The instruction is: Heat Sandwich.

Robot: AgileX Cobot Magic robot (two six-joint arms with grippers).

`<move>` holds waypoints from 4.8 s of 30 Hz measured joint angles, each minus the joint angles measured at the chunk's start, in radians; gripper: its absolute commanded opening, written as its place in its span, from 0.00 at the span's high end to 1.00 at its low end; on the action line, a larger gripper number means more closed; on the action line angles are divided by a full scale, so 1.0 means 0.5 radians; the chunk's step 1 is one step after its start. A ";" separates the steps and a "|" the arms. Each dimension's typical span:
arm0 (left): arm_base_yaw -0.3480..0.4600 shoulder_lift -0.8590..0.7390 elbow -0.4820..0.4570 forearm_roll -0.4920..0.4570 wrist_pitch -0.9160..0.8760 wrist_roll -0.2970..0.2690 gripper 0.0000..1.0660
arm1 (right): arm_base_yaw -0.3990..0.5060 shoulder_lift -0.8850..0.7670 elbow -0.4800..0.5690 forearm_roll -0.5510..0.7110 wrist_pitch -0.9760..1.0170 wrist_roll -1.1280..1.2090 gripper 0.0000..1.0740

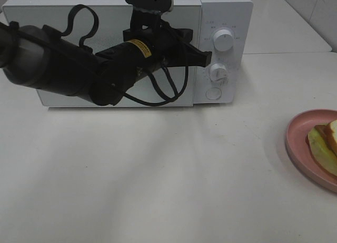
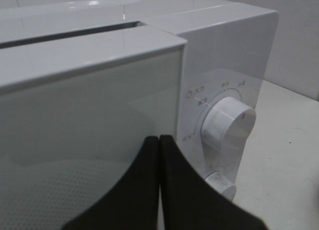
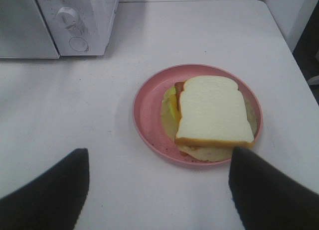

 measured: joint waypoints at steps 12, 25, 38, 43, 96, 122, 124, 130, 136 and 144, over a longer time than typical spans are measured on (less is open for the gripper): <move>-0.020 0.090 -0.132 -0.164 0.072 0.200 1.00 | 0.000 0.000 0.000 0.002 0.000 0.000 0.30; -0.020 0.094 -0.138 -0.164 0.086 0.212 1.00 | 0.000 0.000 0.000 0.002 0.000 0.000 0.30; -0.022 0.046 -0.110 -0.218 0.130 0.212 1.00 | 0.000 0.000 0.000 0.002 0.000 0.000 0.30; -0.038 -0.008 -0.026 -0.304 0.094 0.212 1.00 | 0.000 0.000 0.000 0.002 0.000 0.000 0.30; 0.018 -0.884 0.422 -0.156 2.538 0.118 0.07 | 0.000 0.000 0.000 0.002 0.000 0.000 0.30; 1.196 -1.394 0.422 0.046 3.460 0.012 0.07 | 0.000 0.000 0.000 0.002 0.000 0.000 0.30; 1.254 -1.462 0.422 0.098 3.488 -0.026 0.07 | 0.000 0.000 0.000 0.002 0.000 0.000 0.30; 1.374 -1.736 0.460 0.160 3.512 -0.060 0.07 | 0.000 0.000 0.000 0.002 0.000 0.000 0.30; 1.444 -2.078 0.726 0.178 3.514 -0.062 0.07 | 0.000 0.000 0.000 0.002 0.000 0.000 0.30; 1.452 -2.712 1.164 0.190 3.520 -0.062 0.07 | 0.000 0.000 0.000 0.002 0.000 0.000 0.30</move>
